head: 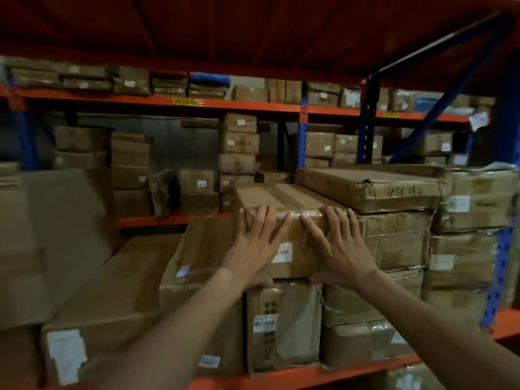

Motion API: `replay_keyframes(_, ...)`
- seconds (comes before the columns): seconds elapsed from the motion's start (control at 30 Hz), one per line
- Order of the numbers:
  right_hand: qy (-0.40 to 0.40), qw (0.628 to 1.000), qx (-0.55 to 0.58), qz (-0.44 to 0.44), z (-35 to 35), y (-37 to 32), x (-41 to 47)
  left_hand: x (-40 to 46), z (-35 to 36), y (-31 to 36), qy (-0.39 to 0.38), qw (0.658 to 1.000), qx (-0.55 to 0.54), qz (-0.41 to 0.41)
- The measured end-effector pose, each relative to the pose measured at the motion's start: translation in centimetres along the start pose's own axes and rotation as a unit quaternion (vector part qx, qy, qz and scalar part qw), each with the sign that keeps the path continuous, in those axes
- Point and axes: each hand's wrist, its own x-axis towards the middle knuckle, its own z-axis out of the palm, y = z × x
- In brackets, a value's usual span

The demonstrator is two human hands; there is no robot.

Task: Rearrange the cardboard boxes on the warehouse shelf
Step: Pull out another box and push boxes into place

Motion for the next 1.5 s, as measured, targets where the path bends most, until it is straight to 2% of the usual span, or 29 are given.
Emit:
replay_keyframes(0.13, 0.006, 1.0, 0.018, -0.014, 1.0, 0.7, -0.1, -0.1, -0.4, 0.5, -0.031, 0.998, 0.039, -0.034)
replay_keyframes(0.37, -0.029, 0.999, 0.036, -0.017, 0.5, 0.8, -0.5, 0.2, -1.2, 1.6, -0.08, 0.99, 0.082, -0.078)
replay_keyframes(0.5, -0.039, 0.998, 0.043, -0.02, -0.2, 0.9, -0.6, -0.1, -1.8, 1.7, -0.095, 0.991, 0.053, -0.073)
replay_keyframes(0.63, -0.059, 0.997, 0.054, -0.015, -1.3, 0.5, -0.6, -1.4, -2.9, 1.0, -0.088, 0.993, -0.049, -0.065)
replay_keyframes(0.73, -0.057, 0.996, 0.062, -0.013, -3.0, -0.4, -0.2, -4.9, -3.9, -1.0, -0.077, 0.983, -0.086, -0.142)
replay_keyframes(0.83, -0.006, 0.993, 0.1, -0.06, -5.6, -2.3, 0.9, -9.8, -4.9, -4.6, -0.095, 0.956, -0.099, -0.26)
replay_keyframes(0.9, 0.039, 0.988, 0.113, -0.093, -6.9, -3.3, 2.1, -12.1, -5.0, -6.7, -0.103, 0.929, -0.114, -0.336)
replay_keyframes(0.97, 0.081, 0.981, 0.116, -0.131, -8.0, -5.9, 4.6, -14.9, -5.6, -9.3, -0.078, 0.887, -0.141, -0.433)
replay_keyframes(1.07, 0.083, 0.978, 0.058, -0.181, -9.8, -11.7, 8.7, -19.0, -6.5, -13.8, -0.027, 0.791, -0.184, -0.583)
replay_keyframes(1.13, 0.088, 0.969, 0.038, -0.229, -10.8, -16.3, 11.4, -21.6, -6.9, -16.7, 0.01, 0.728, -0.223, -0.648)
replay_keyframes(1.27, 0.095, 0.951, -0.033, -0.293, -12.6, -26.4, 16.4, -26.2, -6.5, -21.5, 0.066, 0.637, -0.289, -0.711)
replay_keyframes(1.5, 0.083, 0.945, 0.091, -0.302, -16.8, -42.6, 24.8, -32.7, -1.8, -28.9, 0.03, 0.509, -0.349, -0.786)
